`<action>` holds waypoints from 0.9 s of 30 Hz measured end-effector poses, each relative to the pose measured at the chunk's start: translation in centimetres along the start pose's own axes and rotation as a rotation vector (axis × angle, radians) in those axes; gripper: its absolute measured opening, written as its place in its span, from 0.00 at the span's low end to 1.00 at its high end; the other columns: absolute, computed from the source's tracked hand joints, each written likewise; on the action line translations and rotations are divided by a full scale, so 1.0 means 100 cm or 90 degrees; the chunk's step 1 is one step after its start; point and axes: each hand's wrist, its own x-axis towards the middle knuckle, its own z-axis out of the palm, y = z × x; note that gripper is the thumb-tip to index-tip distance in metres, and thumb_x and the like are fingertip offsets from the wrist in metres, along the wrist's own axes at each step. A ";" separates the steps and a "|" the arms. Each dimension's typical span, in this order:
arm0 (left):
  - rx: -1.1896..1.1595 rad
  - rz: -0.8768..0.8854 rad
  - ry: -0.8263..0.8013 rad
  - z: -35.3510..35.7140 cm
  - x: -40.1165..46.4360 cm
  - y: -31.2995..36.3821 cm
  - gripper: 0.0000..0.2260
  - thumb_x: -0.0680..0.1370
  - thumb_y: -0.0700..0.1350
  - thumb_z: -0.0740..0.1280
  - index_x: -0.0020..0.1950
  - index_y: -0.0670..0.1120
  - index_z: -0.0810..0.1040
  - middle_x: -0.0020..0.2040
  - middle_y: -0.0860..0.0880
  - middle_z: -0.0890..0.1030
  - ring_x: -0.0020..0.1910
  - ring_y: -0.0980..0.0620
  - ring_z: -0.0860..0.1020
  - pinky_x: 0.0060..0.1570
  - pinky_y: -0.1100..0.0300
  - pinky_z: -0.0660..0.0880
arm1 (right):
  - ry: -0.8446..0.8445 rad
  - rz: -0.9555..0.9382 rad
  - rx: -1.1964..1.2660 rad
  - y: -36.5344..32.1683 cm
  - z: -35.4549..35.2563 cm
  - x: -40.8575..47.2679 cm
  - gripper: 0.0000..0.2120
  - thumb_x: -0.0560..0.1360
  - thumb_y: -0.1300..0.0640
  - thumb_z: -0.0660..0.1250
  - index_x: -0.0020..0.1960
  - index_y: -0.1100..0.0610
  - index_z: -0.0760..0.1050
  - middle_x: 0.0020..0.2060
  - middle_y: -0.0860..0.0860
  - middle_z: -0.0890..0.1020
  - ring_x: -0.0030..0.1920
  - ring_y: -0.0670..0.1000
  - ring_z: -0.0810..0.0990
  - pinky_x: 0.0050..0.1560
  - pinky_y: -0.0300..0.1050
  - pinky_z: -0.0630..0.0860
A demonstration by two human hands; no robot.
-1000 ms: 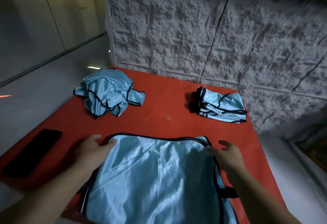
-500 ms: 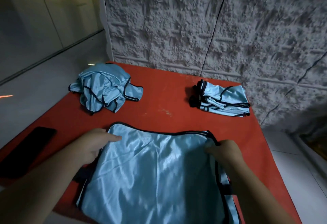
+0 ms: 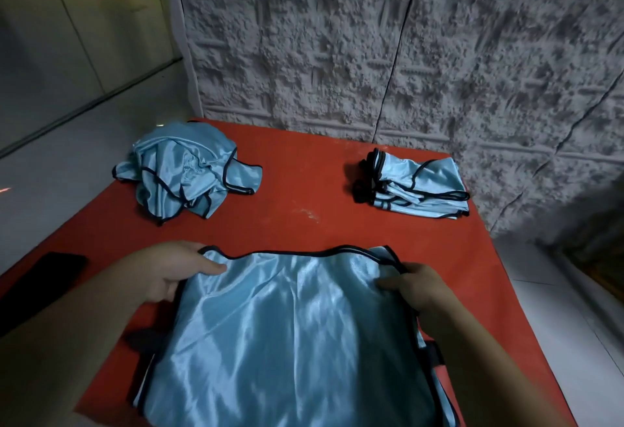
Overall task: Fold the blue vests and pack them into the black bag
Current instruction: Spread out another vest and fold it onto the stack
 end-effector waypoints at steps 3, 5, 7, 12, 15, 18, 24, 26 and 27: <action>-0.067 0.101 0.054 0.008 0.003 -0.001 0.14 0.75 0.35 0.74 0.58 0.48 0.83 0.51 0.45 0.87 0.52 0.43 0.85 0.59 0.45 0.79 | 0.045 -0.031 0.076 -0.001 -0.003 0.001 0.09 0.68 0.69 0.75 0.48 0.62 0.84 0.40 0.61 0.87 0.42 0.64 0.86 0.49 0.65 0.83; -0.157 0.188 0.087 0.018 0.000 0.001 0.21 0.74 0.30 0.73 0.62 0.50 0.82 0.56 0.46 0.86 0.53 0.46 0.84 0.57 0.48 0.80 | 0.039 -0.066 0.134 -0.002 -0.004 -0.002 0.09 0.69 0.70 0.73 0.48 0.63 0.84 0.42 0.62 0.87 0.43 0.65 0.86 0.51 0.64 0.83; -0.249 0.279 0.125 0.026 -0.004 -0.002 0.27 0.75 0.29 0.71 0.65 0.55 0.80 0.58 0.52 0.85 0.55 0.49 0.84 0.55 0.51 0.80 | 0.017 -0.130 0.212 -0.002 -0.003 -0.012 0.09 0.72 0.72 0.71 0.49 0.64 0.83 0.43 0.63 0.86 0.42 0.63 0.86 0.49 0.59 0.83; -0.332 0.235 0.190 0.034 0.008 -0.026 0.25 0.76 0.31 0.71 0.65 0.57 0.79 0.58 0.48 0.84 0.53 0.46 0.85 0.51 0.49 0.81 | 0.029 -0.116 0.242 0.011 -0.012 -0.009 0.10 0.68 0.74 0.72 0.45 0.64 0.84 0.43 0.67 0.85 0.39 0.64 0.84 0.46 0.60 0.82; -0.232 0.155 0.240 0.030 0.017 -0.034 0.24 0.73 0.36 0.77 0.66 0.51 0.77 0.56 0.43 0.82 0.51 0.43 0.83 0.54 0.44 0.80 | 0.064 -0.045 0.218 0.017 -0.018 0.004 0.09 0.66 0.75 0.71 0.44 0.66 0.83 0.42 0.69 0.84 0.38 0.67 0.84 0.46 0.65 0.82; -0.129 0.106 0.257 0.028 0.018 -0.031 0.22 0.70 0.38 0.80 0.61 0.47 0.77 0.52 0.43 0.82 0.49 0.43 0.82 0.55 0.45 0.80 | 0.063 -0.012 0.212 0.018 -0.017 0.011 0.09 0.69 0.73 0.72 0.49 0.70 0.80 0.41 0.68 0.85 0.40 0.68 0.85 0.47 0.64 0.83; -0.022 0.166 0.275 0.032 0.025 -0.024 0.17 0.72 0.35 0.76 0.58 0.46 0.78 0.49 0.49 0.80 0.44 0.52 0.79 0.43 0.56 0.75 | 0.116 -0.015 0.066 0.021 -0.015 0.018 0.15 0.66 0.70 0.75 0.52 0.60 0.83 0.39 0.60 0.87 0.40 0.62 0.86 0.46 0.62 0.84; 0.003 0.185 0.235 0.034 0.029 -0.024 0.18 0.72 0.36 0.77 0.58 0.51 0.79 0.55 0.47 0.81 0.48 0.51 0.80 0.45 0.55 0.77 | 0.190 -0.036 -0.042 0.019 -0.021 0.017 0.11 0.67 0.65 0.74 0.49 0.60 0.84 0.35 0.56 0.86 0.38 0.59 0.85 0.43 0.57 0.84; 0.020 0.188 0.206 0.034 0.031 -0.025 0.19 0.72 0.37 0.77 0.58 0.53 0.79 0.57 0.47 0.80 0.51 0.50 0.81 0.47 0.55 0.78 | 0.221 -0.036 -0.126 0.020 -0.027 0.017 0.10 0.67 0.60 0.74 0.48 0.61 0.83 0.35 0.55 0.85 0.38 0.59 0.84 0.42 0.55 0.83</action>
